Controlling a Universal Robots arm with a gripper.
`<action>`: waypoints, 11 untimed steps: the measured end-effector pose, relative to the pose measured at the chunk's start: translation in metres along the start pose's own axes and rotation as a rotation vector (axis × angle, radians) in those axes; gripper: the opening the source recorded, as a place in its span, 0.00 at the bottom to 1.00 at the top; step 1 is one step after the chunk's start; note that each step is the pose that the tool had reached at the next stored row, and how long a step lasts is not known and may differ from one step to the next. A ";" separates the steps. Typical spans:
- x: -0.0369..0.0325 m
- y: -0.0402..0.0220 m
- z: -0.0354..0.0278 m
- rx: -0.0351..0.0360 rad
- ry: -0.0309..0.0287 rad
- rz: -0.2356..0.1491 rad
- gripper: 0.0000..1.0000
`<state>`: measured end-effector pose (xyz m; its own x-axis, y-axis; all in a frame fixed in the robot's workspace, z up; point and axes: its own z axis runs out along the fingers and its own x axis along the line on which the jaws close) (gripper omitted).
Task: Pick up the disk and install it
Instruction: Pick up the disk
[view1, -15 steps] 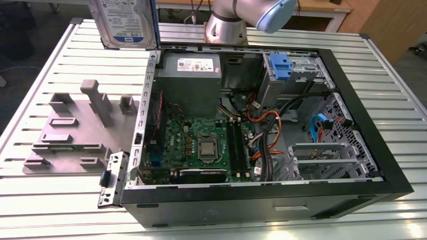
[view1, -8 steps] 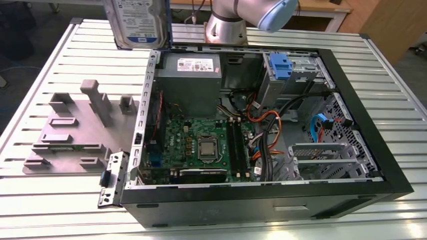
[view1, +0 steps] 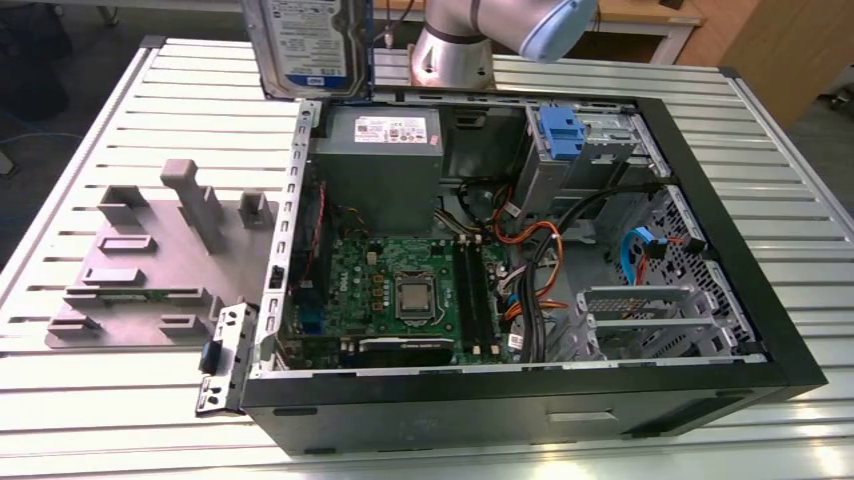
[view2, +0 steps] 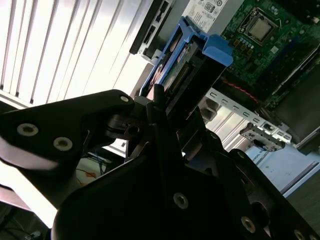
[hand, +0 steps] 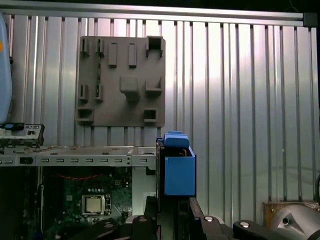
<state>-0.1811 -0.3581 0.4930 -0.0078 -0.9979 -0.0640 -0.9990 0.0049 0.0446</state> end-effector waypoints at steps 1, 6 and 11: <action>0.0000 -0.0039 -0.0002 0.0000 0.0000 0.000 0.35; -0.0002 -0.0239 -0.0011 0.0000 0.0000 0.000 0.35; -0.0003 -0.0436 -0.0020 -0.0001 0.0001 0.000 0.35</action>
<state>-0.1375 -0.3581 0.4930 -0.0076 -0.9979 -0.0640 -0.9990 0.0048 0.0446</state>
